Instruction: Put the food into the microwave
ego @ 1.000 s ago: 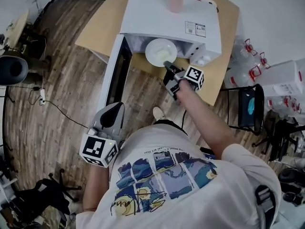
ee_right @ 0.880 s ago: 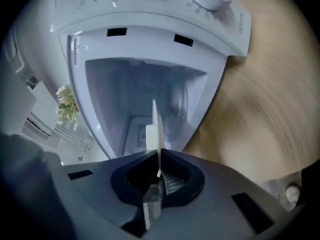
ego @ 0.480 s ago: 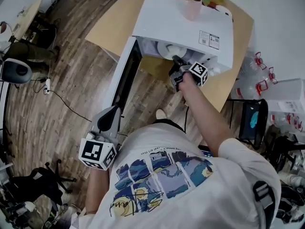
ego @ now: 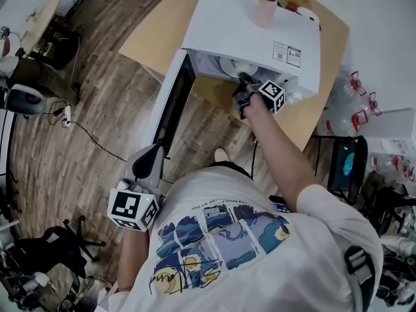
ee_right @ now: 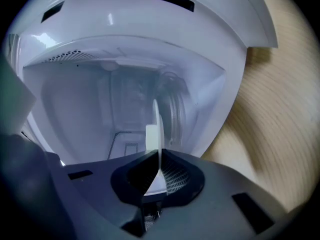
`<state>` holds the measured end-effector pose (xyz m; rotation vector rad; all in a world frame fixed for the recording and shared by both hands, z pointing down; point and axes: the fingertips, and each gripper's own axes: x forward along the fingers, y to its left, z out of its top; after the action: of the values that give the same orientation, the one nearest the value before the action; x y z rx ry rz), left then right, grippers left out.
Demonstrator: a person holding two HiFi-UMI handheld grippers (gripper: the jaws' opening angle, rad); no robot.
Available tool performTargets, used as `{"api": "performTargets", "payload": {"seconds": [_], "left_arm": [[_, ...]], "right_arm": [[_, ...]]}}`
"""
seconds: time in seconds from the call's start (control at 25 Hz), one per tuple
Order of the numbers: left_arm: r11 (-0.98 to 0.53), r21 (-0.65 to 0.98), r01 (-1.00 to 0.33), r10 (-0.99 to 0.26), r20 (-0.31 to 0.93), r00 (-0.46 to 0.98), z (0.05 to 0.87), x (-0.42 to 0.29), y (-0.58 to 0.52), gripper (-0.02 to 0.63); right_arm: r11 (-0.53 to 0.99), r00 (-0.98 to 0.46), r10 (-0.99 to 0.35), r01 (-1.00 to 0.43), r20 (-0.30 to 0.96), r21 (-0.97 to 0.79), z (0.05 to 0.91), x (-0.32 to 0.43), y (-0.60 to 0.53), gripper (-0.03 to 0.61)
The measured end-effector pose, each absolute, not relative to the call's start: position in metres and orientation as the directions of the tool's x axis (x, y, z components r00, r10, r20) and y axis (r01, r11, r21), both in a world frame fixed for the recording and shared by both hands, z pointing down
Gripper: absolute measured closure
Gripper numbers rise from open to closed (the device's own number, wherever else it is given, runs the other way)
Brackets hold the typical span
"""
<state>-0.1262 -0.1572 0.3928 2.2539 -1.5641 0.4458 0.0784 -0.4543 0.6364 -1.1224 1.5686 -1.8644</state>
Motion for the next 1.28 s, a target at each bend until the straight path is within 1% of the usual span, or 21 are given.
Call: {"api": "performTargets", "payload": {"seconds": [0.28, 0.44, 0.68, 0.8, 1.04, 1.16, 1.28], "left_arm": [[-0.367, 0.099, -0.925, -0.809, 0.457, 0.37, 0.393, -0.113, -0.16, 0.607], [-0.393, 0.094, -0.915, -0.799, 0.457, 0.39, 0.395, -0.107, -0.16, 0.607], [-0.404, 0.108, -0.908, -0.797, 0.446, 0.407, 0.395, -0.11, -0.155, 0.607], [-0.403, 0.112, -0.908, -0.797, 0.446, 0.408, 0.396, -0.113, -0.151, 0.607], [-0.4, 0.117, -0.909, -0.798, 0.443, 0.408, 0.397, -0.118, -0.146, 0.607], [-0.399, 0.121, -0.909, -0.8, 0.44, 0.409, 0.397, -0.12, -0.145, 0.607], [-0.398, 0.123, -0.909, -0.8, 0.439, 0.409, 0.396, -0.124, -0.143, 0.607]], "right_arm": [[-0.251, -0.526, -0.765, -0.288, 0.372, -0.924, 0.638, 0.085, -0.456, 0.545], [-0.199, -0.532, -0.749, -0.387, 0.395, -0.9, 0.633, 0.085, -0.457, 0.488], [-0.051, -0.535, -0.721, -0.594, 0.441, -0.803, 0.62, 0.078, -0.458, 0.382], [0.027, -0.547, -0.705, -0.657, 0.452, -0.753, 0.616, 0.071, -0.456, 0.359], [0.196, -0.561, -0.646, -0.778, 0.518, -0.597, 0.617, 0.057, -0.449, 0.341], [0.296, -0.545, -0.61, -0.83, 0.575, -0.473, 0.621, 0.054, -0.446, 0.341], [0.372, -0.497, -0.59, -0.867, 0.636, -0.333, 0.624, 0.052, -0.442, 0.341]]}}
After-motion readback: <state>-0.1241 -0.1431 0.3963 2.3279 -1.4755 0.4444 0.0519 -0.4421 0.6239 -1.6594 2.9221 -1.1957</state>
